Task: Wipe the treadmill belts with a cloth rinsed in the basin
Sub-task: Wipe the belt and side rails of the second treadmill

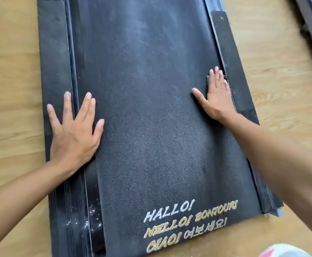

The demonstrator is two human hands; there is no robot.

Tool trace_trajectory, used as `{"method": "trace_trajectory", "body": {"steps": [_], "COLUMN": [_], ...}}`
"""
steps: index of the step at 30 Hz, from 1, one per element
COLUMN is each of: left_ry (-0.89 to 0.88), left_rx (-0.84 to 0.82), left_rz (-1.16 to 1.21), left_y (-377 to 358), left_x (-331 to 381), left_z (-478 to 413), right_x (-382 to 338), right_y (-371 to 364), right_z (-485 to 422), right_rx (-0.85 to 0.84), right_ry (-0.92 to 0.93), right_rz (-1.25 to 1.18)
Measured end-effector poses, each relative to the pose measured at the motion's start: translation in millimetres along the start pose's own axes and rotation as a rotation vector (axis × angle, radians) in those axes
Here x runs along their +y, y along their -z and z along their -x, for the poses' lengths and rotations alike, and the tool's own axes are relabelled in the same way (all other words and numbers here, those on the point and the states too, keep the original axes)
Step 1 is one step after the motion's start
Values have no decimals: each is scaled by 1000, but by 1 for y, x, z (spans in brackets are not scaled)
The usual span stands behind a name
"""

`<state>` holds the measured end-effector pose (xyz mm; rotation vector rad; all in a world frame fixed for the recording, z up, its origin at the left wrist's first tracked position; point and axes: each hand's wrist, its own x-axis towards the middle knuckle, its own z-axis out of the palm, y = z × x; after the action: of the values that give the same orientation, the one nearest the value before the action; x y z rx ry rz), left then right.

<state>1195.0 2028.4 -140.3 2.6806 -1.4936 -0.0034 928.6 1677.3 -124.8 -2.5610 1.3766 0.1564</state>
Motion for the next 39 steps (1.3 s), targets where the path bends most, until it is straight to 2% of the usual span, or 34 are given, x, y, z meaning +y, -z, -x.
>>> {"method": "trace_trajectory", "body": {"steps": [3, 6, 10, 13, 19, 24, 27, 31, 33, 36, 38, 39], "left_ry": [-5, -4, -1, -11, -10, -12, -10, -13, -15, -9, -9, -10], "left_rx": [-16, -21, -18, -20, 1, 11, 23, 38, 38, 43, 43, 46], "left_rz": [10, 5, 14, 33, 45, 53, 55, 56, 58, 58, 60, 63], "left_y": [4, 5, 7, 7, 7, 7, 5, 5, 5, 2, 1, 1], "left_x": [0, 0, 0, 1, 0, 1, 0, 1, 1, 0, 0, 0], "left_z": [-2, -1, -2, -1, -1, 0, 0, 0, -1, 0, 0, 0], "right_x": [11, 30, 44, 40, 51, 79, 79, 61, 51, 41, 40, 41], "right_y": [-3, -17, -42, -61, -41, -19, -9, 32, 60, 86, 81, 72], "right_z": [24, 126, 301, 354, 349, 347, 331, 272, 230, 169, 139, 130], "right_rx": [-20, -58, -126, -129, -98, -39, -39, 123, 255, 457, 453, 386], "right_ry": [51, 56, -75, -191, -247, -216, -230, -178, -185, -83, -15, -3], "right_rz": [21, 18, -76, -106, -353, -190, -184, -237, -307, -312, -257, -227]}}
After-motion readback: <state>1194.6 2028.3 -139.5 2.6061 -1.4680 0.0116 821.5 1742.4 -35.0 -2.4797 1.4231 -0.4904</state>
